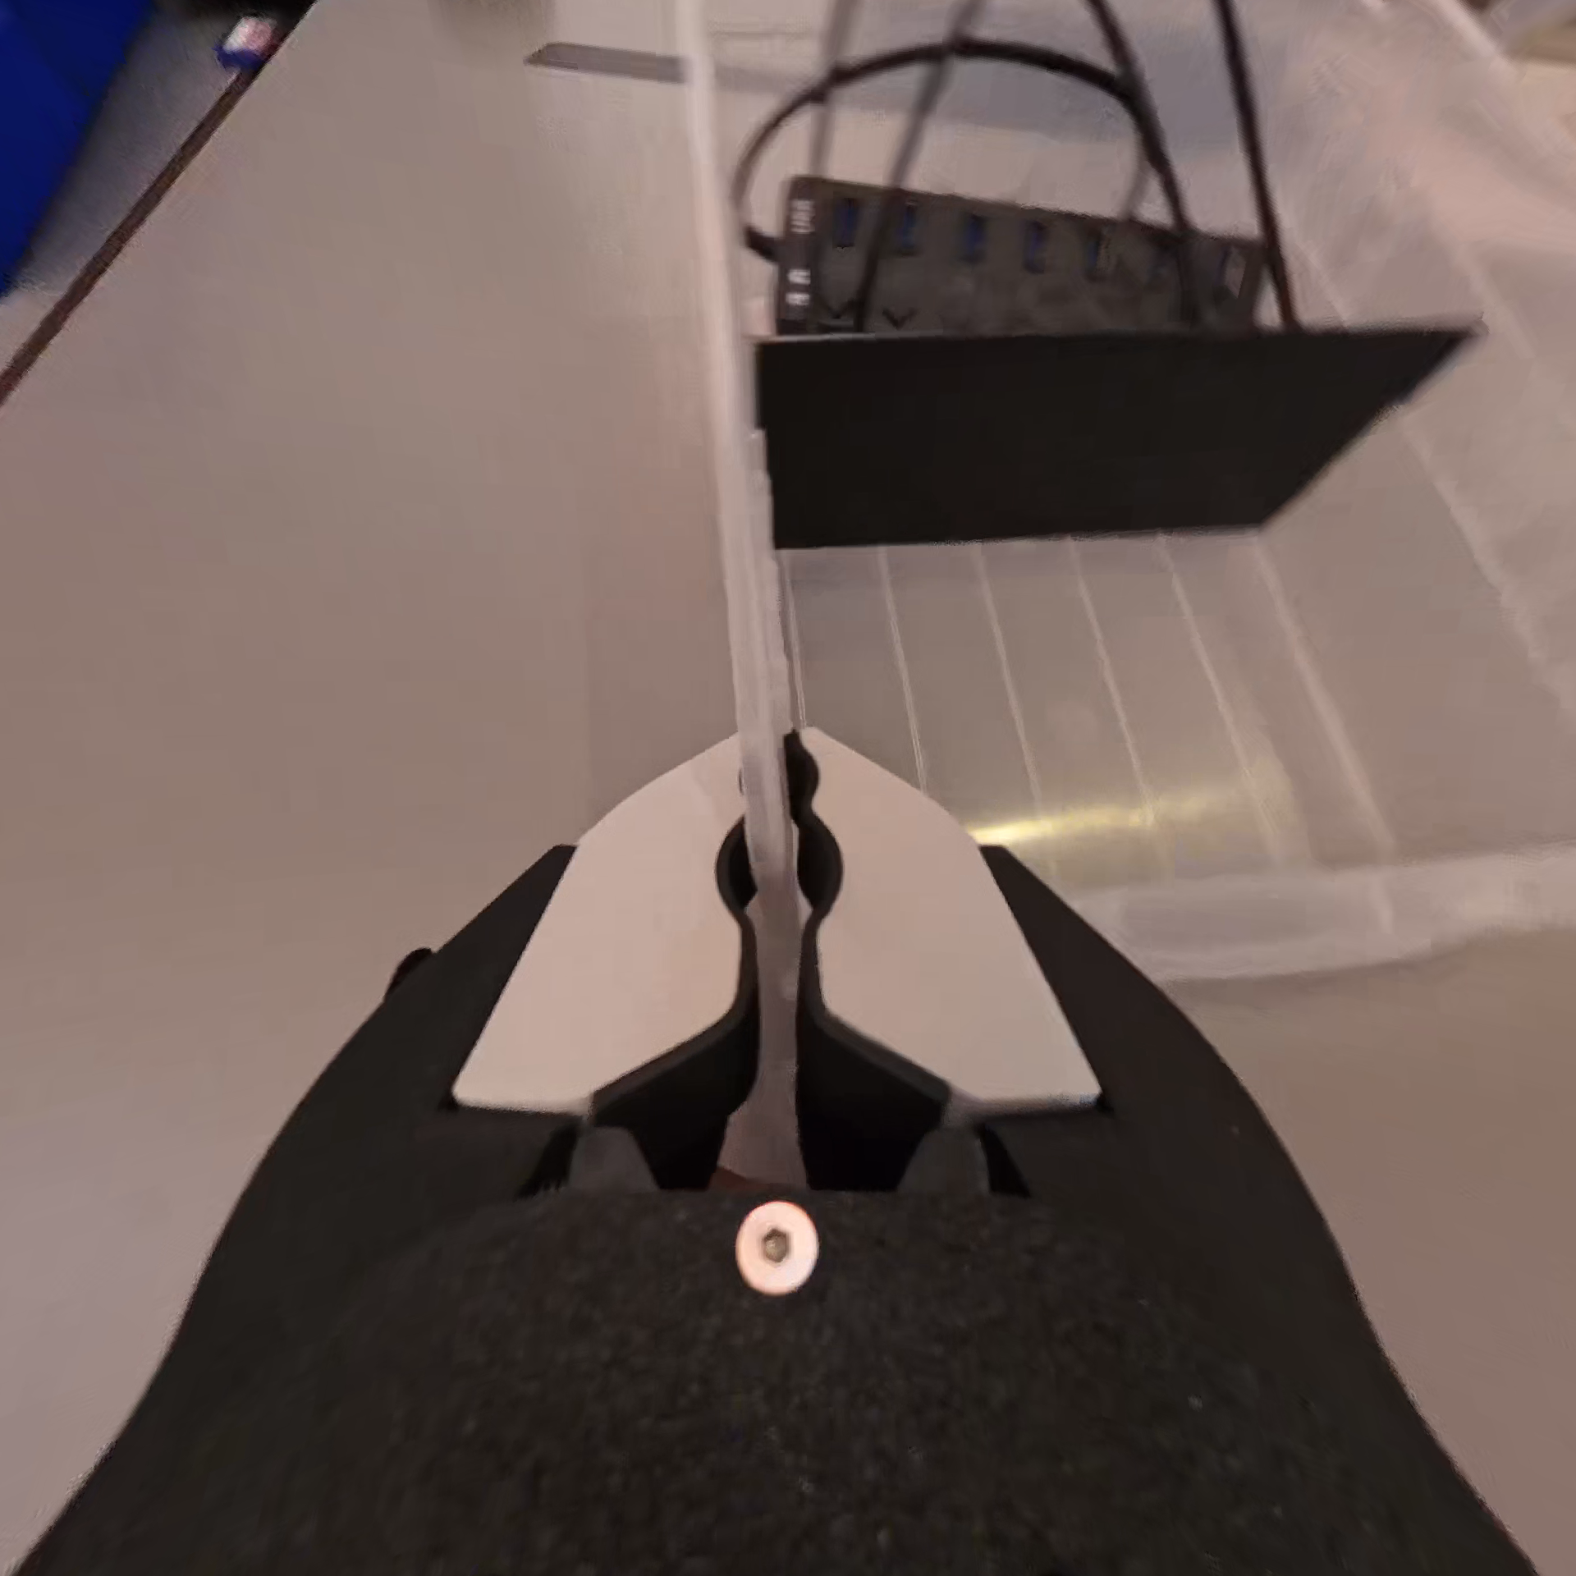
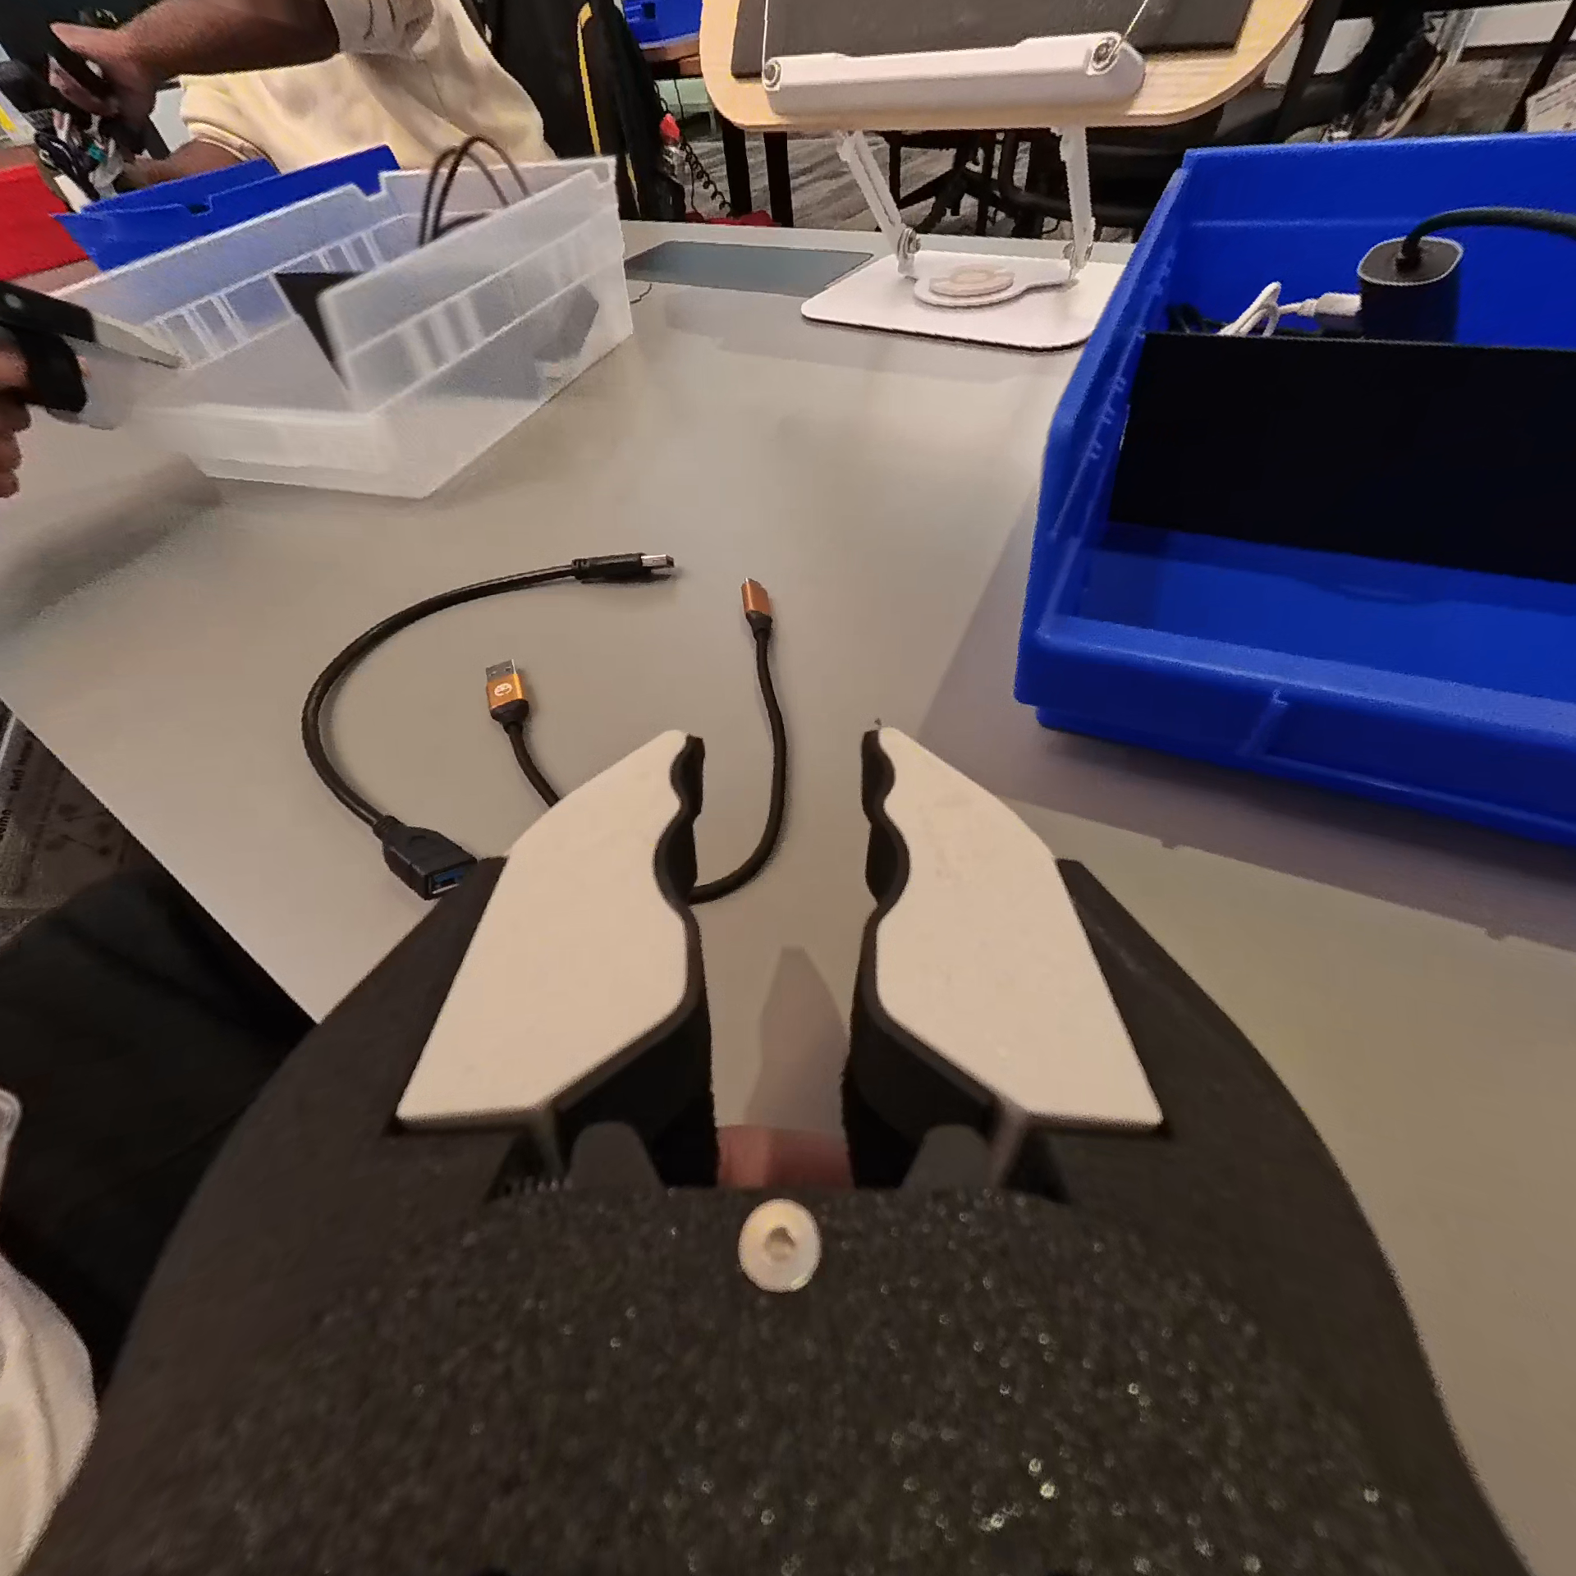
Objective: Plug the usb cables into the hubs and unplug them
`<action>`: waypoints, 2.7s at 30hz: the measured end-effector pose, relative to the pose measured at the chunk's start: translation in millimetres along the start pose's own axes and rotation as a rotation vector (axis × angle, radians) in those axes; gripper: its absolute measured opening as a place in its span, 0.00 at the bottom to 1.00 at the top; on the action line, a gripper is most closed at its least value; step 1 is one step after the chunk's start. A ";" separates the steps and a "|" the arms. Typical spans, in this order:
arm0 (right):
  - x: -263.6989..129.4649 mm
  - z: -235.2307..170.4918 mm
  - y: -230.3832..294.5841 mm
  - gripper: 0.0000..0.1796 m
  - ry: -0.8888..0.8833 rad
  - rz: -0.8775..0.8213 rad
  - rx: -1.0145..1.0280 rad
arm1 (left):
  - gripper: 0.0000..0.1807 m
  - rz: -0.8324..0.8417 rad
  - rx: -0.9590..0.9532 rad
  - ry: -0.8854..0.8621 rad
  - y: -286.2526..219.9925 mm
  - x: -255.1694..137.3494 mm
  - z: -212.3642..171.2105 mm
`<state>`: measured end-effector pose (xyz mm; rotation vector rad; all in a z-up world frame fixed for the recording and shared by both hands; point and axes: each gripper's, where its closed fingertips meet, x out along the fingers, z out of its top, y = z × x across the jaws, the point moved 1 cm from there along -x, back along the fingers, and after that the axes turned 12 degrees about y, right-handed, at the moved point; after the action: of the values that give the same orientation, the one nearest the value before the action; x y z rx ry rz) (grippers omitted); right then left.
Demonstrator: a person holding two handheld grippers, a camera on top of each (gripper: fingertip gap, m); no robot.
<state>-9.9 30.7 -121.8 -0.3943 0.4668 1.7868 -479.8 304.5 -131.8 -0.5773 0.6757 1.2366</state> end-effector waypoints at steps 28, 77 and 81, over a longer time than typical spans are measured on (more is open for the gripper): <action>4.7 1.7 4.3 0.19 0.003 0.102 0.072 | 0.22 -0.255 0.521 -0.323 8.9 -88.5 148.9; 15.3 19.3 40.3 0.12 0.023 0.282 0.006 | 0.31 0.842 2.220 -0.492 -228.2 -107.8 261.4; 44.3 79.8 59.6 0.22 0.003 0.306 -0.106 | 0.31 0.807 2.326 -0.645 -282.5 -103.7 201.7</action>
<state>-80.8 94.0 -68.4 -0.4165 0.4535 2.1141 -194.3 316.0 91.0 2.0354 1.2545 0.4671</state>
